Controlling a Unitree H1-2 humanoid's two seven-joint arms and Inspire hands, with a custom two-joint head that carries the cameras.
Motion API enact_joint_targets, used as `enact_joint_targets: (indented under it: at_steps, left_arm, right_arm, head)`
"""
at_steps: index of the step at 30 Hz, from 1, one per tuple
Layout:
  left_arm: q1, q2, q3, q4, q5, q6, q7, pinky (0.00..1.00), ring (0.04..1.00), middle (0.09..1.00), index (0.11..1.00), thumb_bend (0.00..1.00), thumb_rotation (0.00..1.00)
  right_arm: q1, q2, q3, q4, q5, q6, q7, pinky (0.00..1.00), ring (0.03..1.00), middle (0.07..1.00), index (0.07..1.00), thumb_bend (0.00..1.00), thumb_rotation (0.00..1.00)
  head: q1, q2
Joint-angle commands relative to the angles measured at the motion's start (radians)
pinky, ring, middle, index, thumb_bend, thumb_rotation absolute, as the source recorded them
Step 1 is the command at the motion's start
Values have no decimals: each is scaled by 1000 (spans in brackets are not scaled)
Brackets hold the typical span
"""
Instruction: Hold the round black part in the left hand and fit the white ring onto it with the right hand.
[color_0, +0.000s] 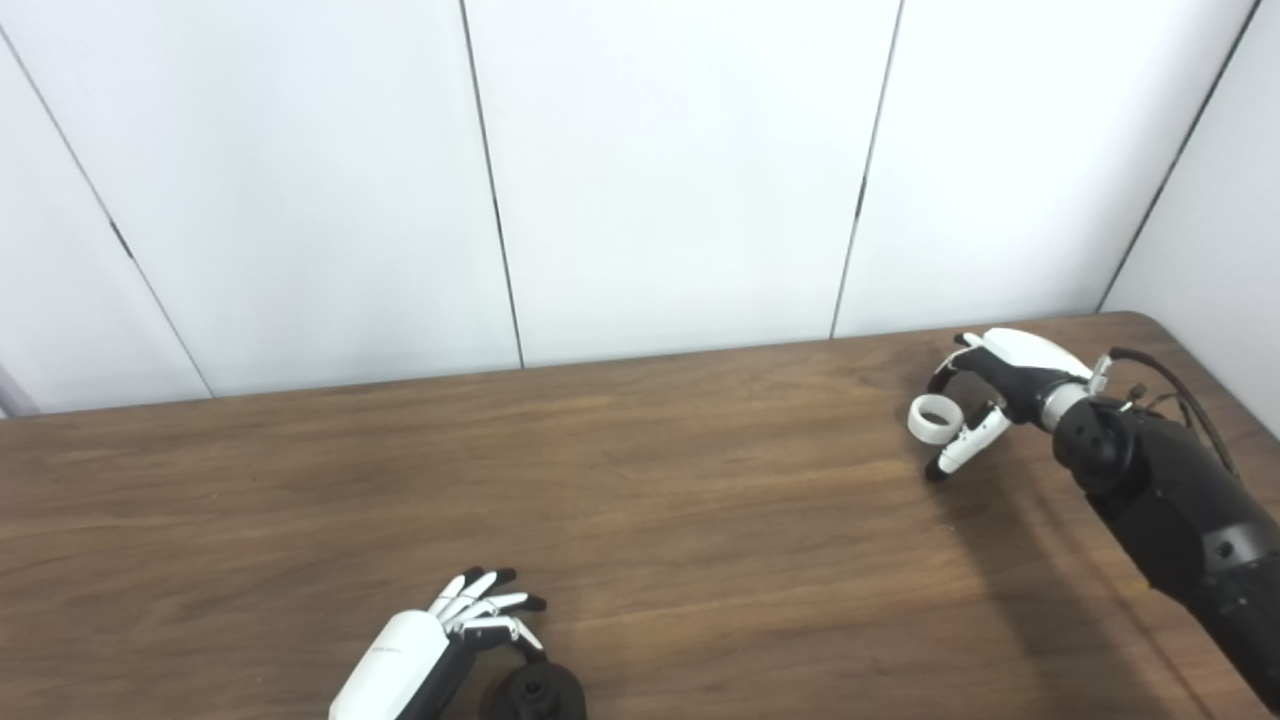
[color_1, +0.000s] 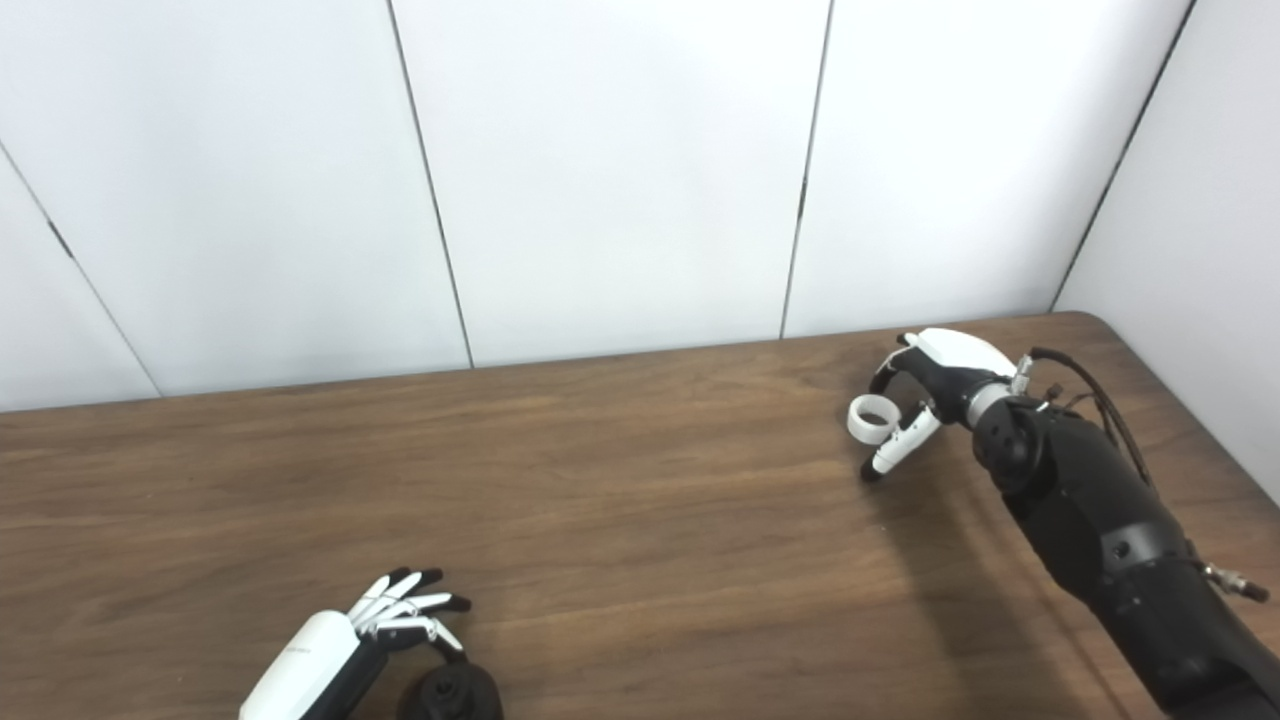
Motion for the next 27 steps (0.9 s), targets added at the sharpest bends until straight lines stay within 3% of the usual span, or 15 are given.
enact_joint_targets:
  at_steps: [1,11,13,17,23,25,27]
  left_arm:
    - [-4,5,10,-32,0,-3,4,1000,954,828,480,518,43]
    - [-3,6,14,-28,-1,-11,5,1000,959,830,480,518,44]
    - [-3,7,15,-26,-3,-13,6,1000,959,831,480,518,44]
    - [-2,9,17,-32,-8,-11,1,1000,960,832,480,518,44]
    - [-4,10,19,-27,-8,-16,3,1000,957,829,480,518,44]
    - [-4,10,20,-27,-7,-15,2,1000,957,829,480,518,43]
    - [-4,10,20,-28,-6,-15,2,1000,956,829,480,518,43]
  right_arm:
    - [-38,-32,8,14,-13,-3,1,1000,1000,1000,682,738,282]
    - [-44,-28,27,32,-20,-4,5,1000,1000,1000,645,686,242]
    - [-40,-28,26,33,-17,-9,-3,999,1000,987,594,662,242]
    - [-30,-32,25,-2,-20,17,14,1000,1000,965,590,626,248]
    - [-34,-33,28,12,-24,14,10,1000,1000,955,569,637,212]
    - [-33,-32,27,11,-23,15,9,1000,1000,952,510,544,163]
    - [-31,-33,25,10,-19,13,8,1000,1000,949,493,518,149]
  head:
    - [0,1]
    - [-3,6]
    - [-4,7]
    - [-8,7]
    - [-11,7]
    - [-11,7]
    - [-11,7]
